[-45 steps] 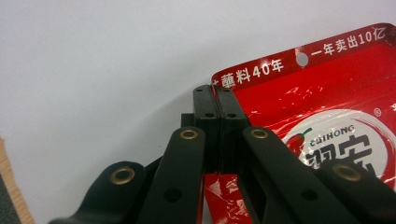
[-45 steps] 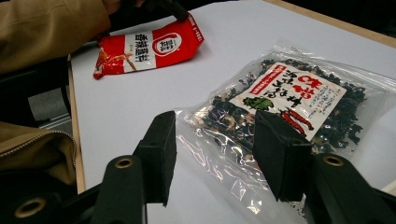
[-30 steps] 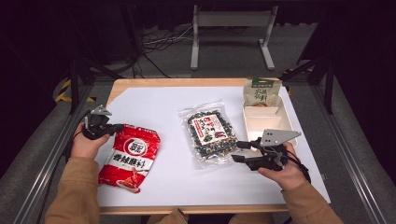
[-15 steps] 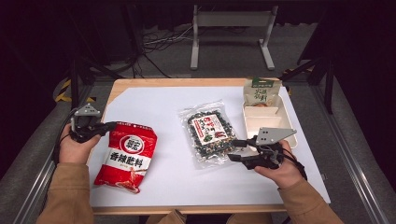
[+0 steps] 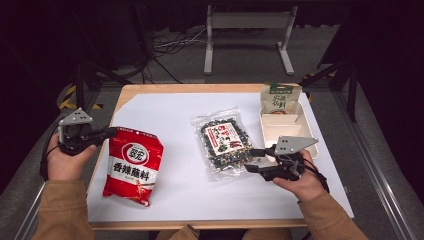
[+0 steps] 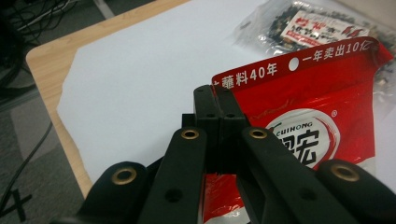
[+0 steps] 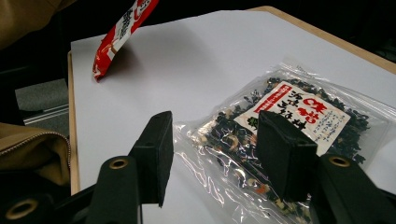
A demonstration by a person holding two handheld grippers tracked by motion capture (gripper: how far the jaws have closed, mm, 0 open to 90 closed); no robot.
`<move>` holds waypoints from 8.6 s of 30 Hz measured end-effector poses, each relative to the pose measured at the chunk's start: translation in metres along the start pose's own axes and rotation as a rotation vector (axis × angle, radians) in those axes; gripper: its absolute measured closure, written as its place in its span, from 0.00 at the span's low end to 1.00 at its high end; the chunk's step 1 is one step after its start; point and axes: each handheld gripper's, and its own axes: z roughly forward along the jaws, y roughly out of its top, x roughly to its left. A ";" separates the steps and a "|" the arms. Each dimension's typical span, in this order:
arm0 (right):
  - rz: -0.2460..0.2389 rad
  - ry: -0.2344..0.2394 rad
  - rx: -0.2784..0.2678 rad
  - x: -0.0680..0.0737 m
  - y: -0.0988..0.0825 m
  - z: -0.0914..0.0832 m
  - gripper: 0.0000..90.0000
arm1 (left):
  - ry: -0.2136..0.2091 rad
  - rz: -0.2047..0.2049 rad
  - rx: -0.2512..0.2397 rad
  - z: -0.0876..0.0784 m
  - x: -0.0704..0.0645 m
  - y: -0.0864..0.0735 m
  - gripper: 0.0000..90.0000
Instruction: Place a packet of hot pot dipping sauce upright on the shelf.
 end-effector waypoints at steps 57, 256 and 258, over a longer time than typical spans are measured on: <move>-0.092 0.105 -0.018 0.023 0.007 0.011 0.51 | -0.488 0.355 -0.302 -0.010 -0.159 0.066 1.00; -0.026 -0.254 0.031 -0.182 0.017 -0.067 0.99 | -0.250 0.089 -0.176 0.072 -0.087 0.028 0.34; -0.024 -0.258 0.032 -0.184 0.016 -0.064 0.99 | -0.255 0.090 -0.175 0.072 -0.088 0.028 0.34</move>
